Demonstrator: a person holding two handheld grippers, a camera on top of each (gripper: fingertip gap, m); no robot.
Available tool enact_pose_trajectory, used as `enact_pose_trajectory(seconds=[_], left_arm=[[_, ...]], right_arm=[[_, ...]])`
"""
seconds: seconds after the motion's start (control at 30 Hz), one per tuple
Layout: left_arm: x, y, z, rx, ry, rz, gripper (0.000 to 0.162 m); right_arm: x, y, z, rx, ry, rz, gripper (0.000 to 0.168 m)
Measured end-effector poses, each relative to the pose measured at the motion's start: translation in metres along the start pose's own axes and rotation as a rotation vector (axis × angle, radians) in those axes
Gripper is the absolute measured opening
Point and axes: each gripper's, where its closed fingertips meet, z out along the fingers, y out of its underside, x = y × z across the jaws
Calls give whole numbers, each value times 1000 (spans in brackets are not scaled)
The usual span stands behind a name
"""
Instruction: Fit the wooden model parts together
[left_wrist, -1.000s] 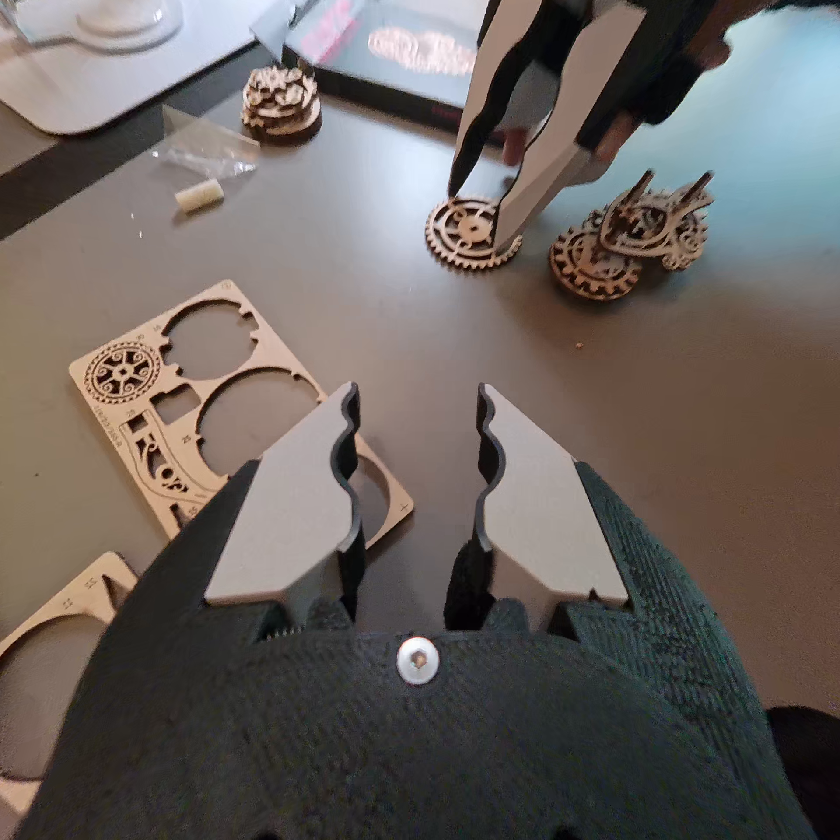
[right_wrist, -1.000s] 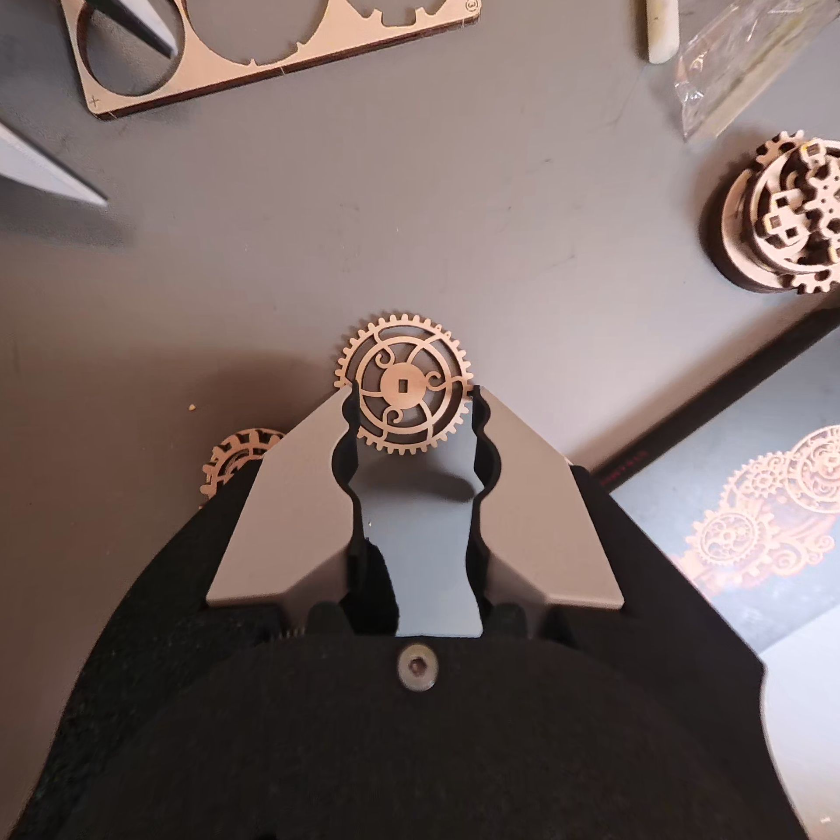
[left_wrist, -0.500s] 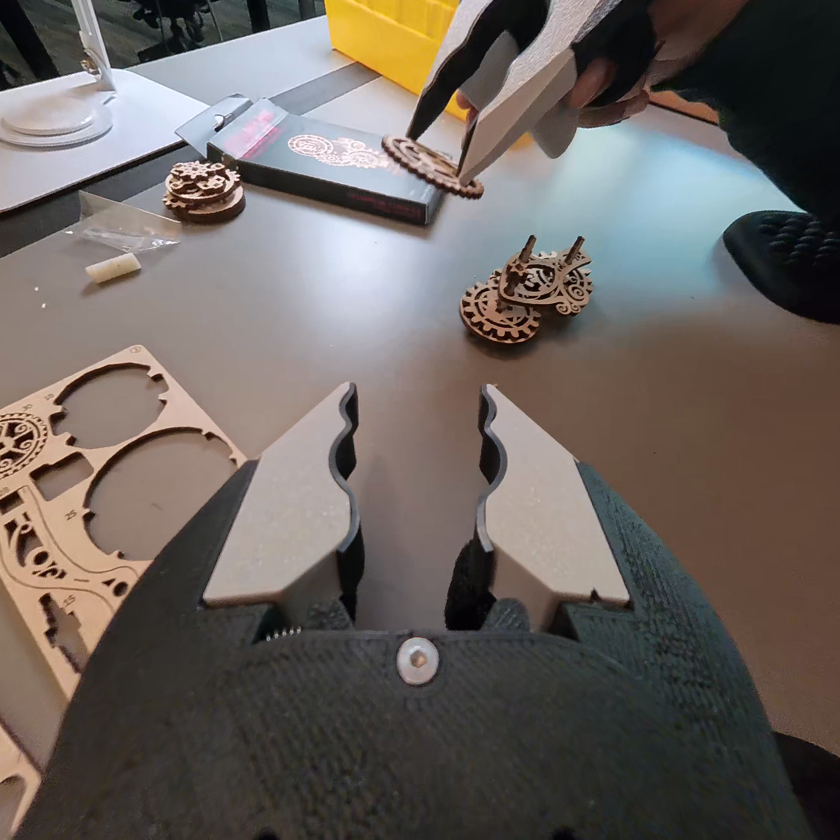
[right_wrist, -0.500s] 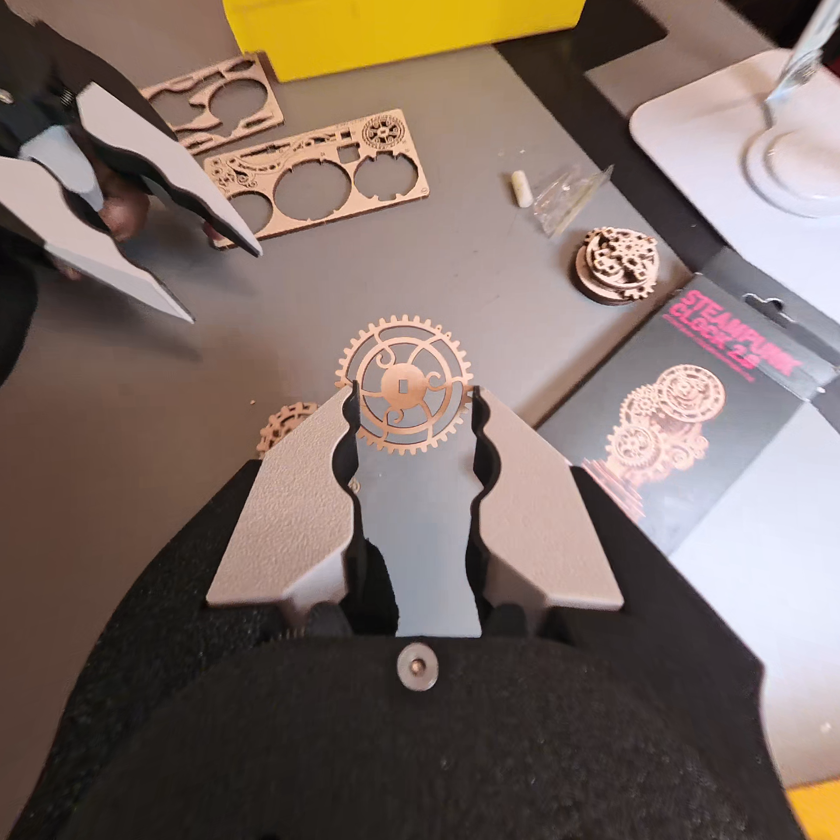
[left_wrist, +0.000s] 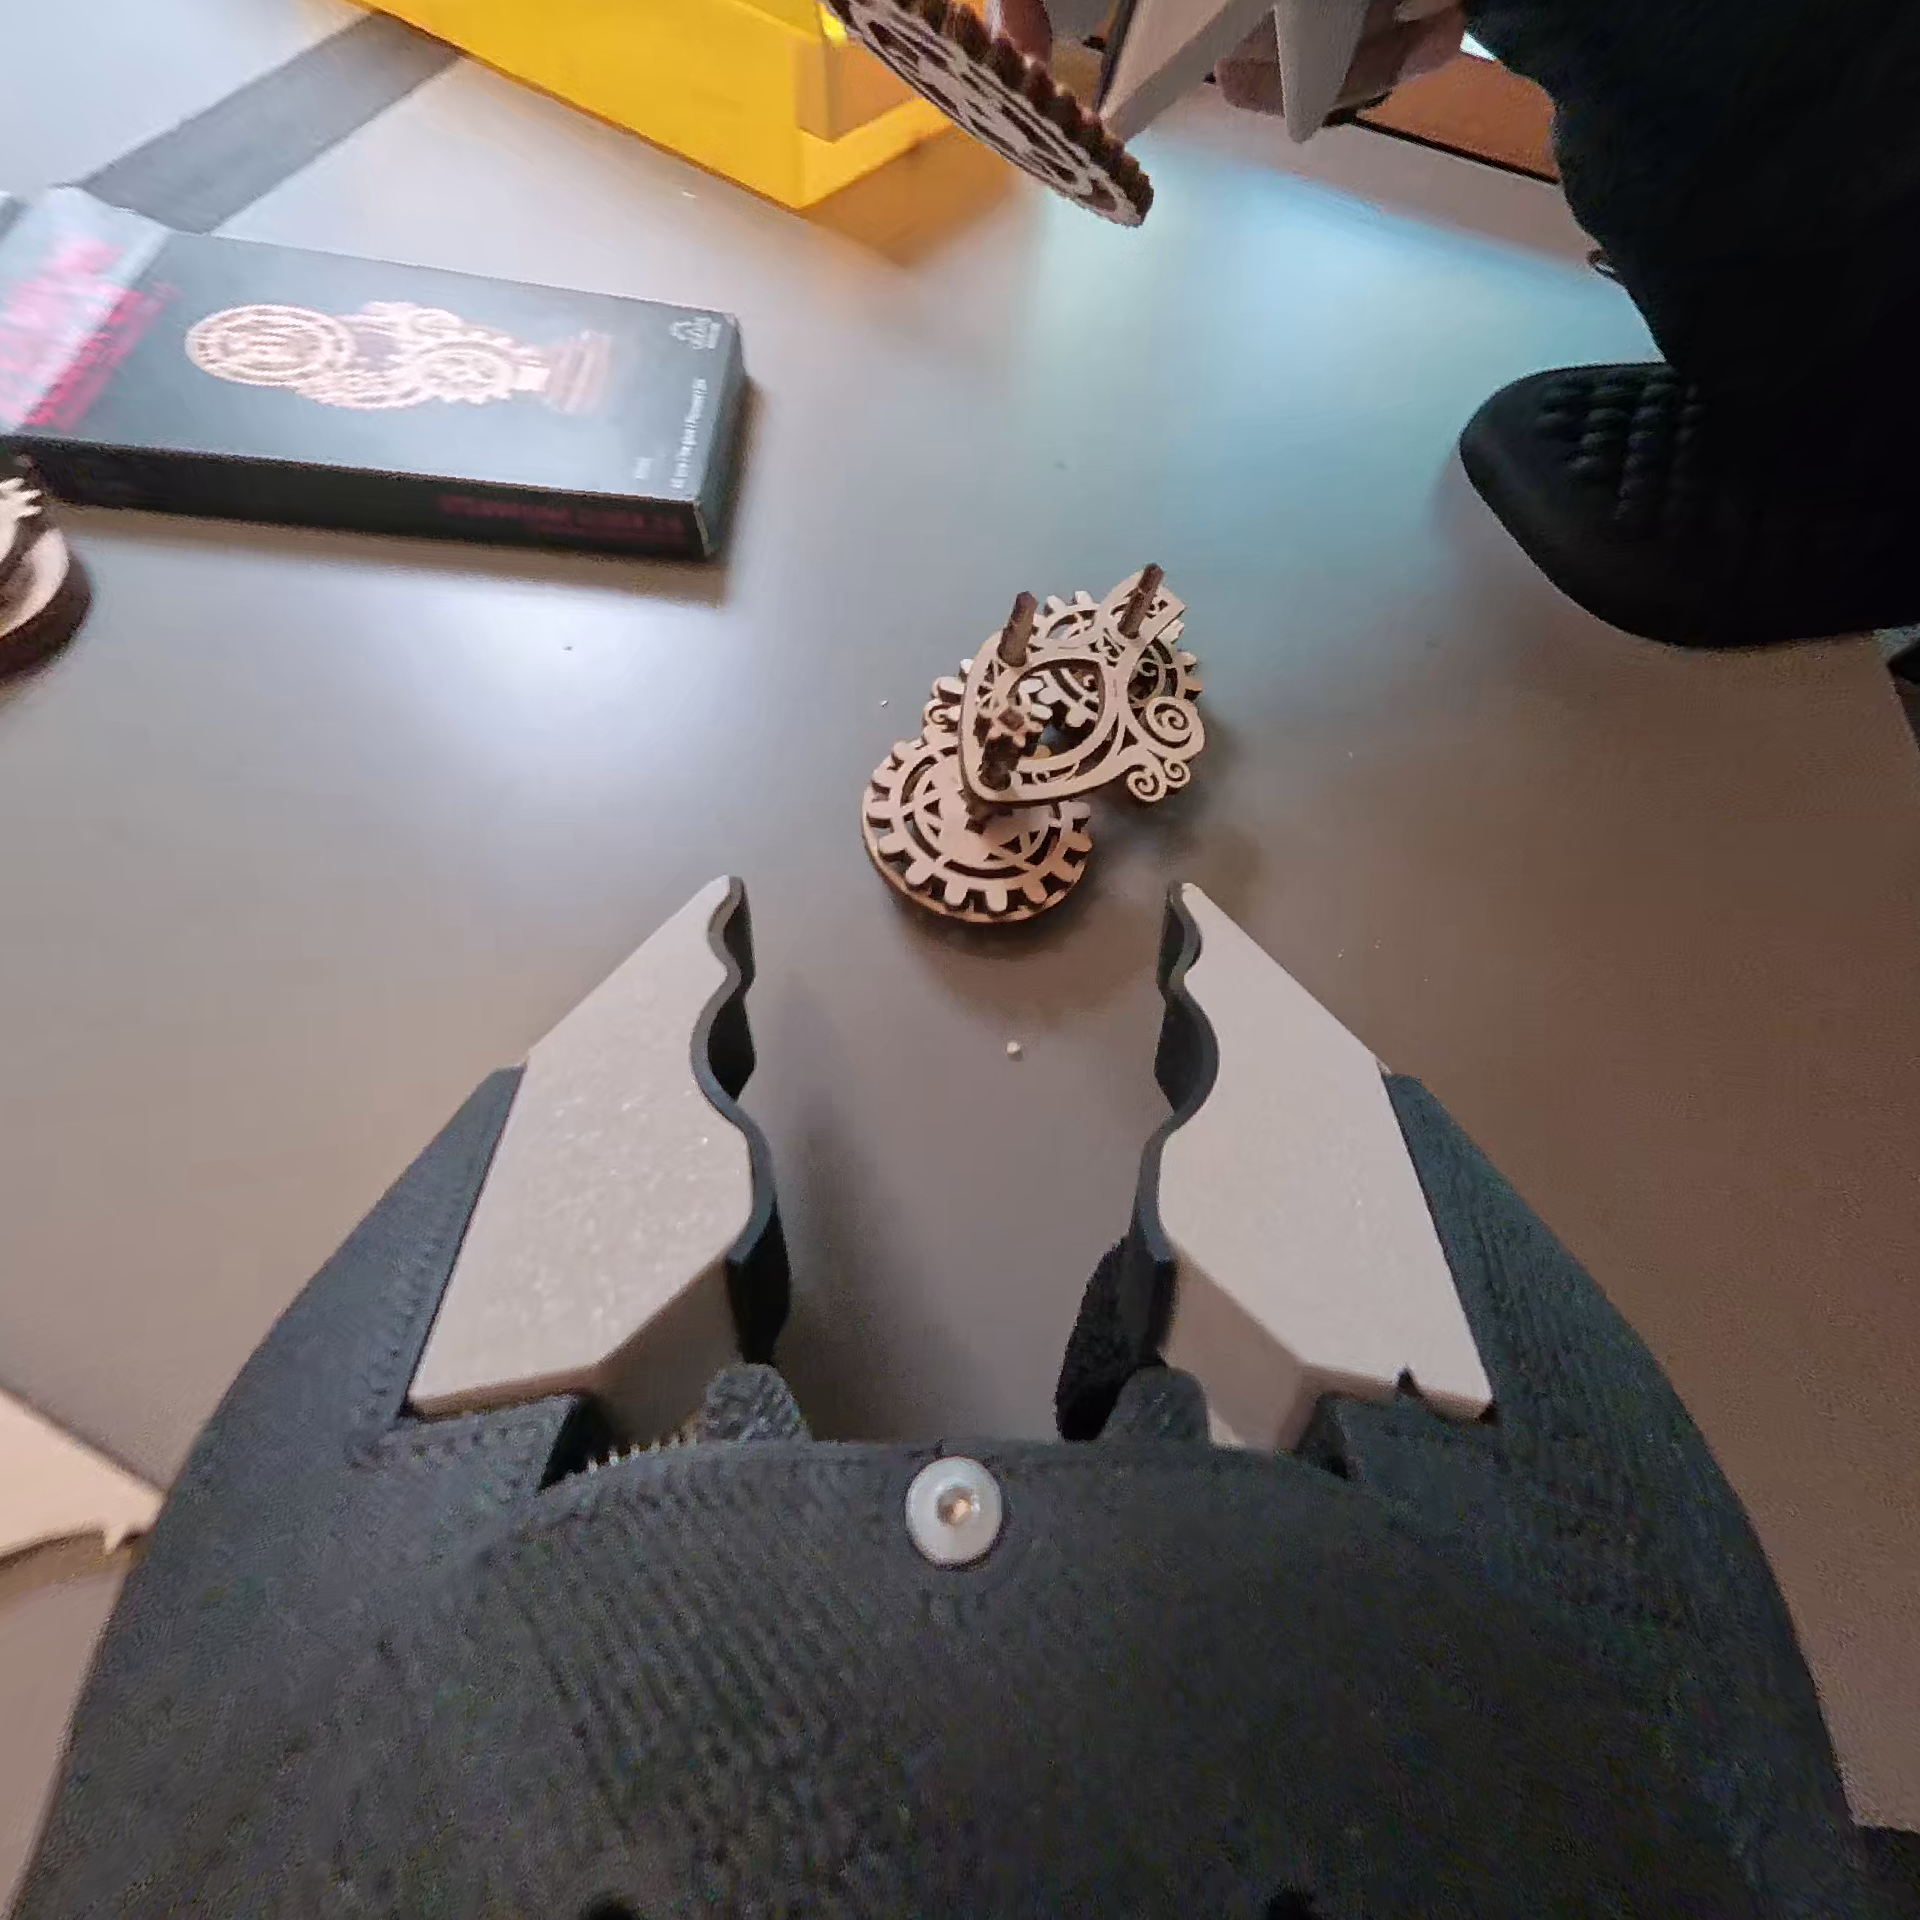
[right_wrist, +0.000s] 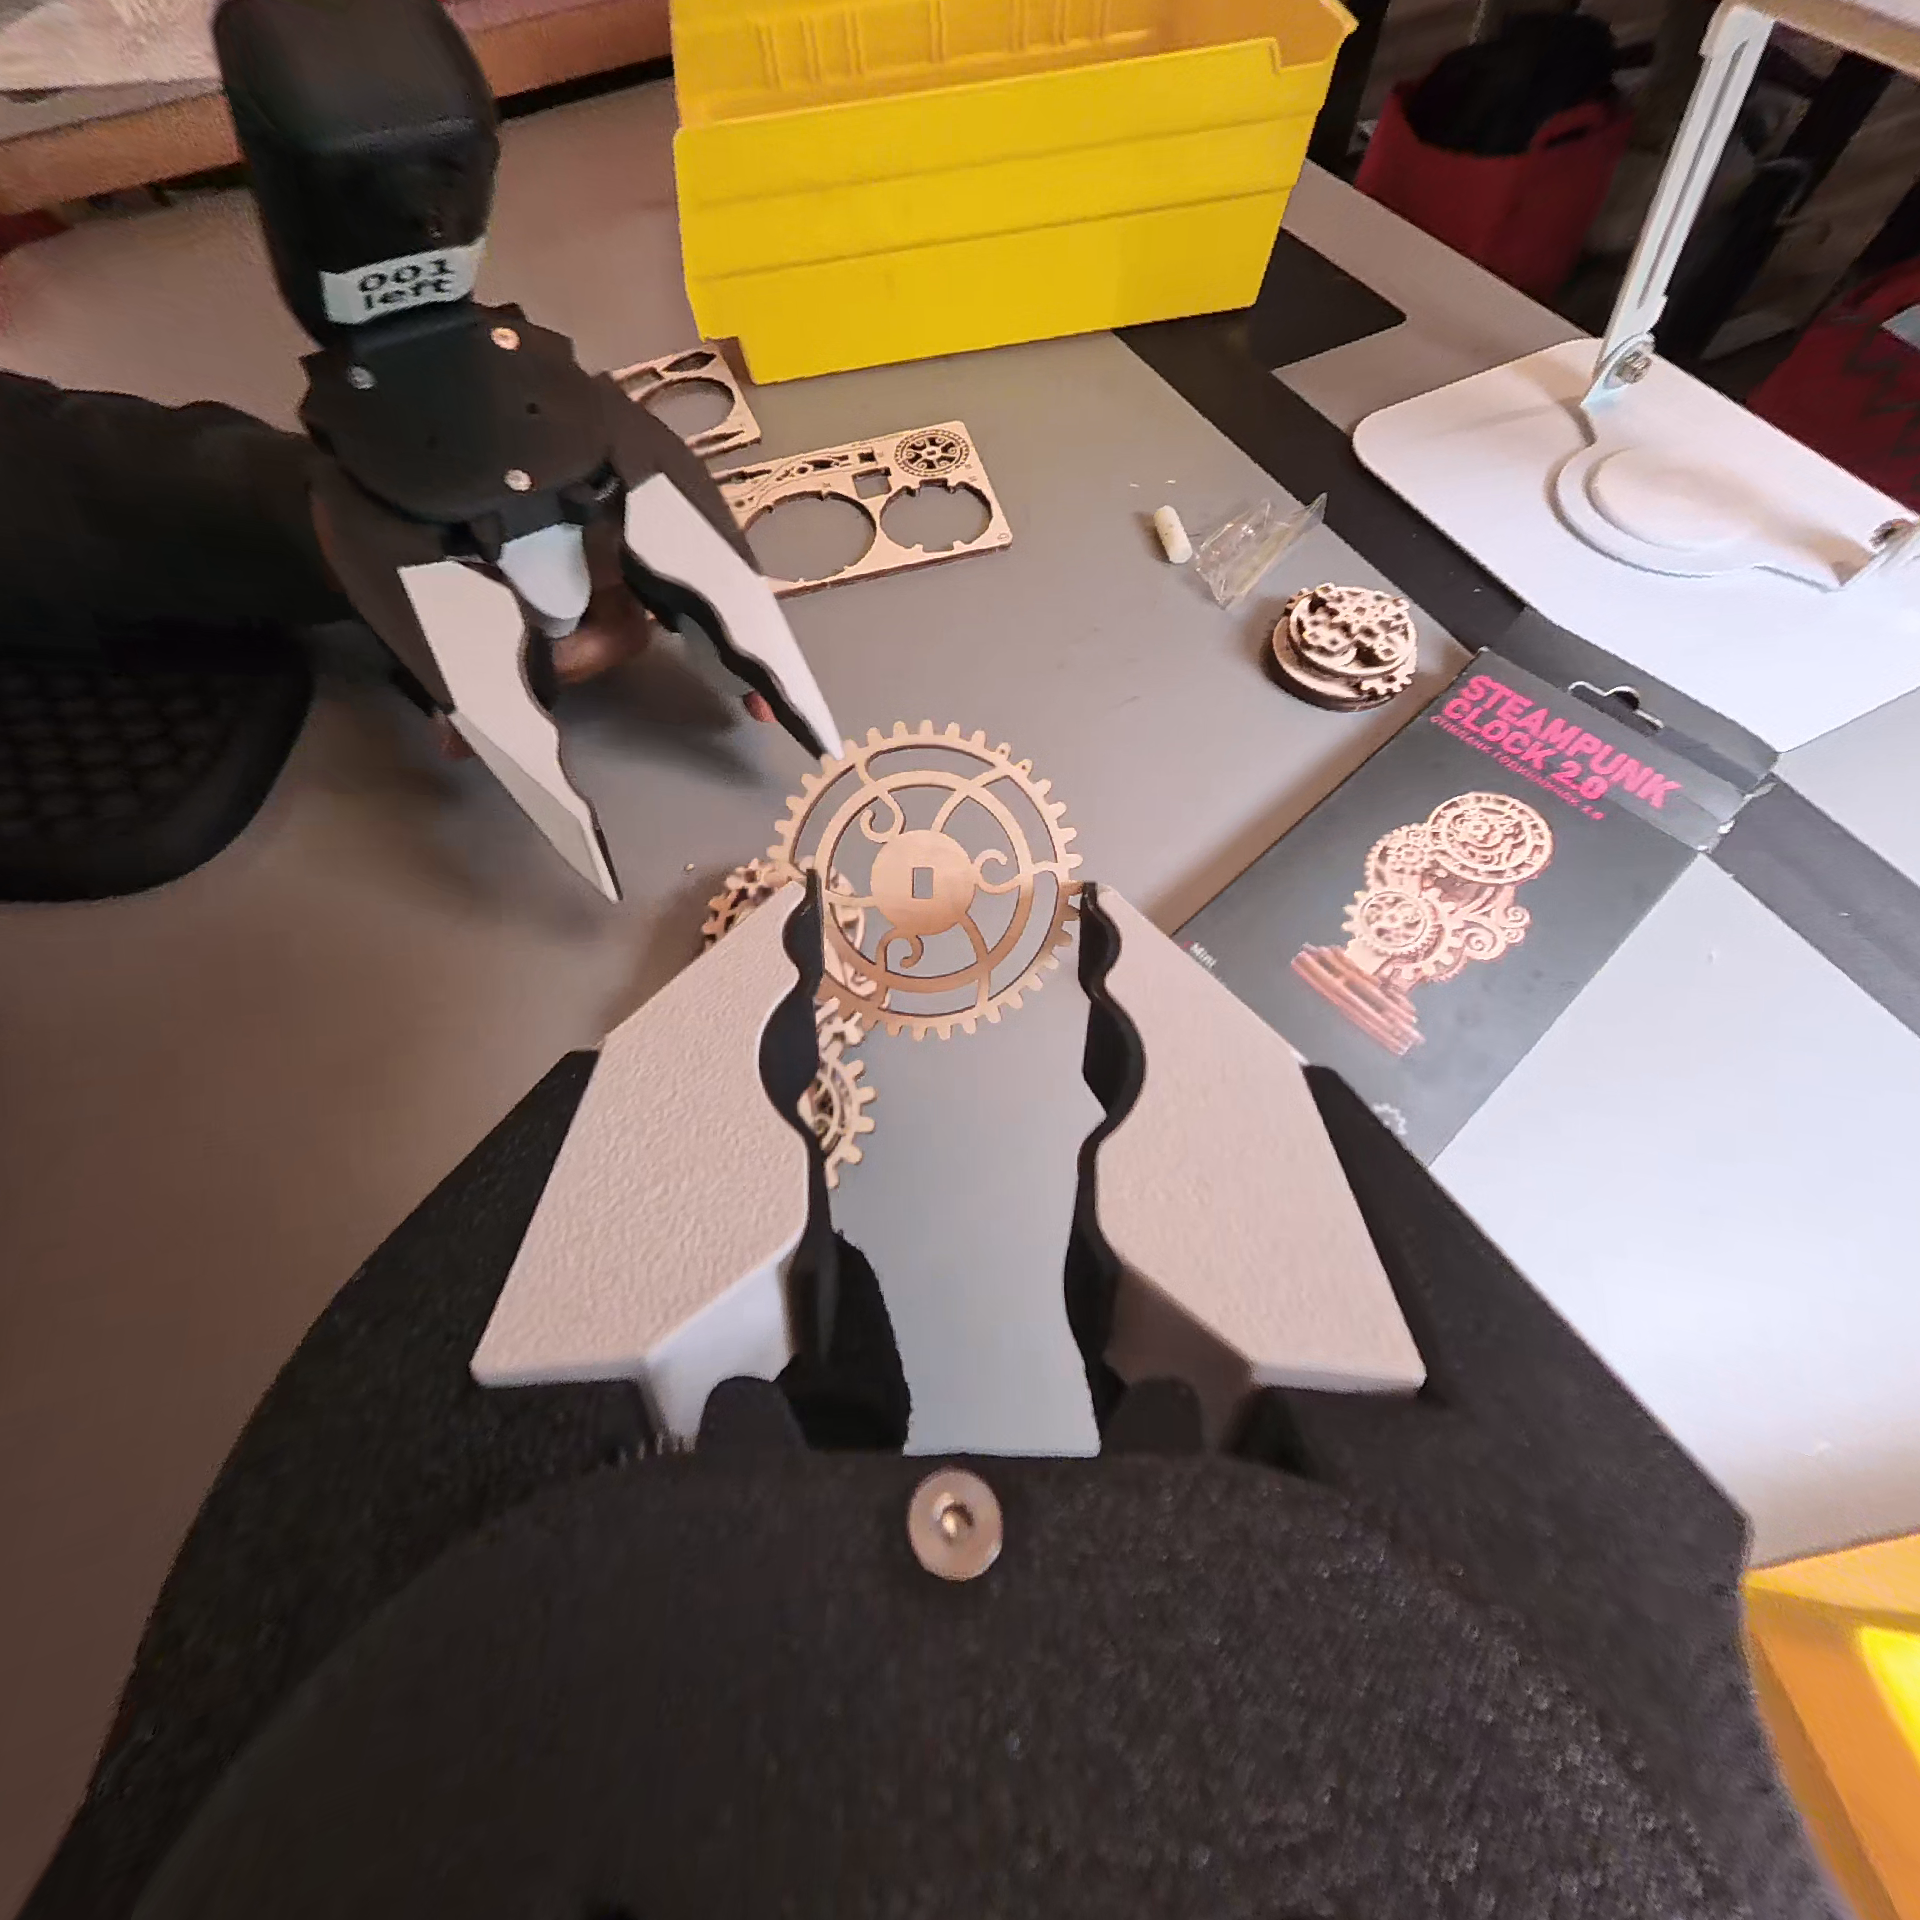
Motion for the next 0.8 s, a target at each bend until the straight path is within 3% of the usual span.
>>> enact_pose_trajectory(seconds=[0.27,0.47,0.8], left_arm=[[6,-1,18,-53,35,82,76],[9,5,28,-123,53,160,72],[-8,9,22,-164,65,250,48]], right_arm=[[-25,23,6,-85,-156,-52,47],[-33,41,18,-174,-181,-91,47],[-26,58,3,-201,-258,-3,47]])
